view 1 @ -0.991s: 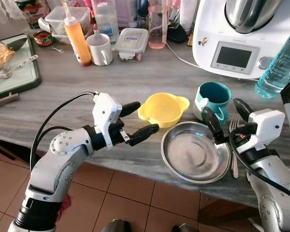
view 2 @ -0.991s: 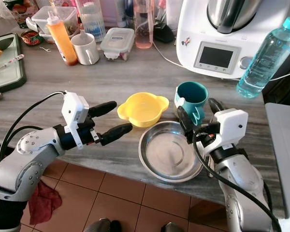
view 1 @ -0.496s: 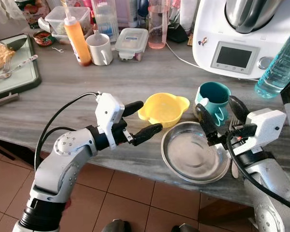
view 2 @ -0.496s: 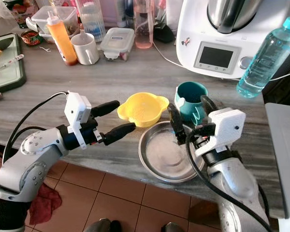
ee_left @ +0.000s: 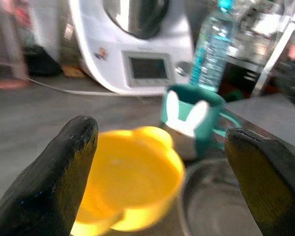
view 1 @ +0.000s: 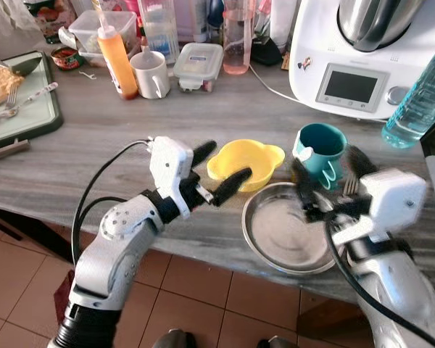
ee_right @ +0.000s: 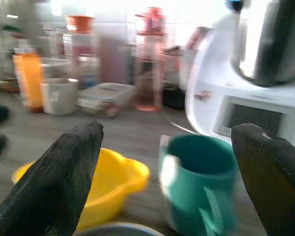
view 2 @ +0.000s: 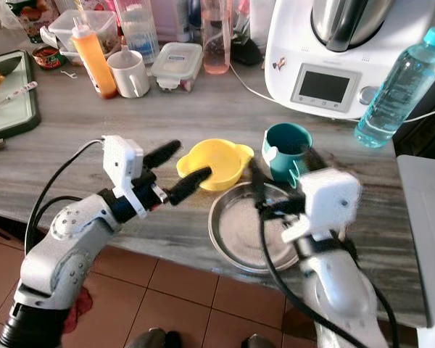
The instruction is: Setting the table
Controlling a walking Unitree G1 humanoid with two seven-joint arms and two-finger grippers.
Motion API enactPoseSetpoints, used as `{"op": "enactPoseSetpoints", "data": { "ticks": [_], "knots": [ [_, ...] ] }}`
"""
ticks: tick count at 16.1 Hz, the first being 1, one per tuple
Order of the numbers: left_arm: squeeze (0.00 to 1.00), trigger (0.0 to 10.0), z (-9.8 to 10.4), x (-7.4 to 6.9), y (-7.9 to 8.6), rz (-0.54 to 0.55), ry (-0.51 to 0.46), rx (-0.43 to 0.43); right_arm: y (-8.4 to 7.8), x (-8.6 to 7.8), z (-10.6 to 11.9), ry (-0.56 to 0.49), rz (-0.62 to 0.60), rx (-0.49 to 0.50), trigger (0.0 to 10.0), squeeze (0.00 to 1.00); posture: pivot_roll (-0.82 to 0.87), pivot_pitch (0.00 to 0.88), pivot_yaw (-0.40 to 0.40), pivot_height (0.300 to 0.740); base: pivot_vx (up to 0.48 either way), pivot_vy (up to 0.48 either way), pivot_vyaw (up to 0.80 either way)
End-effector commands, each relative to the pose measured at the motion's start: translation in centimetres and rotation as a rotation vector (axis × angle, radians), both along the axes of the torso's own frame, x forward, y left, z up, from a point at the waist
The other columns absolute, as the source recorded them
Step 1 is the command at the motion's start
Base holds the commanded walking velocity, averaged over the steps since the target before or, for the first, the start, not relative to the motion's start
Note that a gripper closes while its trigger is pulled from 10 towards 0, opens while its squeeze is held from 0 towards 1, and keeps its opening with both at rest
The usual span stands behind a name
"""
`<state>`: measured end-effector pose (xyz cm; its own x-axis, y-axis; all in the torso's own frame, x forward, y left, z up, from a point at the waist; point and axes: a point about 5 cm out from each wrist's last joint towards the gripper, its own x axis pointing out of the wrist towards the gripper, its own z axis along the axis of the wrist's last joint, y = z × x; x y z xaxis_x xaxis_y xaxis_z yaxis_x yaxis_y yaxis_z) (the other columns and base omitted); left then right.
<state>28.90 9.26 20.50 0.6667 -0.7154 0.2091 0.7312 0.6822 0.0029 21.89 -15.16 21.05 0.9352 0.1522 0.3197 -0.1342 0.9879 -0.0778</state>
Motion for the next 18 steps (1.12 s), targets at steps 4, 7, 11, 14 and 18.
{"op": "enactPoseSetpoints", "data": {
  "ticks": [4, 7, 11, 14, 18],
  "knots": [
    [0.0, 10.0, -0.3, 0.6, 2.0, 0.201, -0.035, 0.002, -1.6, -2.1, -0.1, -0.002, -0.132, -0.017, 10.0, 1.0, 0.02, 0.132, 0.012, 0.714, 0.0, 0.0, 0.0],
    [0.0, 10.0, -3.0, 0.7, 4.2, 0.377, -0.017, 0.105, -2.6, -4.4, -1.4, 0.061, -0.239, -0.034, 10.0, 1.0, 0.01, 0.131, 0.013, 0.714, 0.0, 0.0, 0.0],
    [0.0, 10.0, -4.3, 1.0, 5.4, 0.506, -0.011, 0.15, -3.0, -5.6, -2.0, 0.086, -0.323, -0.055, 10.0, 0.61, -0.01, 0.129, 0.019, 0.714, 0.0, 0.0, 0.0],
    [0.0, 10.0, -4.2, 0.7, 5.0, 0.487, -0.023, 0.139, -3.0, -6.1, -2.3, 0.093, -0.344, -0.055, 10.0, 0.18, -0.01, 0.129, 0.019, 0.714, 0.0, 0.0, 0.0],
    [0.0, 10.0, -5.3, -1.0, 4.5, 0.436, 0.008, 0.15, -3.7, -6.8, -2.4, 0.088, -0.437, -0.069, 10.0, 0.0, -0.01, 0.133, 0.018, 0.714, 0.0, 0.0, 0.0]
  ]
}}
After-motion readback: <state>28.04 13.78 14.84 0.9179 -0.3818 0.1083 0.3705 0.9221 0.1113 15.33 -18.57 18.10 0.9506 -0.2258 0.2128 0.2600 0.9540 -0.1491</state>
